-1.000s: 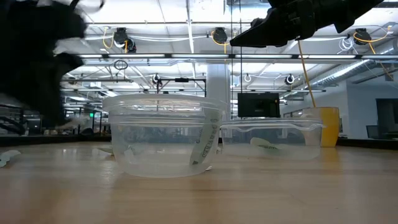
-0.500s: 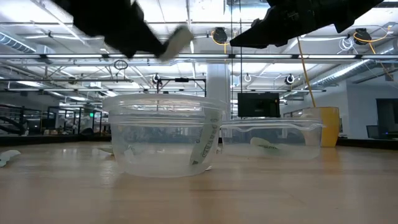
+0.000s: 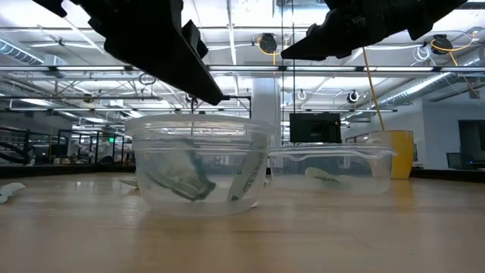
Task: Pick and place items into bin
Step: Put the Stevia packet into the right transparent bin
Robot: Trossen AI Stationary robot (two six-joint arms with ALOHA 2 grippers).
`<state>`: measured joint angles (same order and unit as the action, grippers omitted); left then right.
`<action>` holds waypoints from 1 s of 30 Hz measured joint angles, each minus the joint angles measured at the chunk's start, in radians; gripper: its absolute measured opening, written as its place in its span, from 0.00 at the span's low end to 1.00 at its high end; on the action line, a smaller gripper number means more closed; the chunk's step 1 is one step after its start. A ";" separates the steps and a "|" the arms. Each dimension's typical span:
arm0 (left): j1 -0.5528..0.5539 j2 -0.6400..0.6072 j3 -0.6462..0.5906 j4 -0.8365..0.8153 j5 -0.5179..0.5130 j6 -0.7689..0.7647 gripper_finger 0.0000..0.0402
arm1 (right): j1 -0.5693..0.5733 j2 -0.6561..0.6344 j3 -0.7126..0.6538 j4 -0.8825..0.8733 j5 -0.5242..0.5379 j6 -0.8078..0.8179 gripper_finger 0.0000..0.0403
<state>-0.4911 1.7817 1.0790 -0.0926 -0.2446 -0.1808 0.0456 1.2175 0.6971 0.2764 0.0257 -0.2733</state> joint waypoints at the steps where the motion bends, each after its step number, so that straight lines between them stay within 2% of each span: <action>1: 0.000 0.000 0.007 -0.018 -0.003 -0.004 0.11 | 0.000 0.000 0.000 0.000 0.000 0.000 0.33; 7: -0.001 -0.016 0.009 -0.037 -0.025 -0.004 0.12 | 0.000 0.000 0.000 -0.005 0.000 0.000 0.33; 13: -0.001 -0.126 0.009 -0.121 -0.046 -0.005 0.12 | 0.000 0.000 0.000 -0.027 0.000 0.000 0.33; 20: 0.003 -0.339 0.009 -0.391 -0.197 -0.056 0.12 | -0.017 0.000 0.000 -0.043 0.035 -0.001 0.33; 24: 0.029 -0.433 0.009 -0.552 -0.222 -0.136 0.12 | -0.056 0.000 0.000 -0.053 0.047 0.000 0.33; 26: 0.051 -0.467 0.009 -0.607 -0.237 -0.177 0.12 | -0.087 0.001 0.000 -0.061 0.019 0.006 0.33; 30: 0.092 -0.507 0.009 -0.702 -0.321 -0.251 0.12 | -0.156 0.034 0.000 -0.063 -0.151 0.090 0.33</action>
<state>-0.3987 1.2744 1.0882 -0.7944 -0.5656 -0.4316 -0.1102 1.2518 0.6972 0.2129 -0.1250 -0.1837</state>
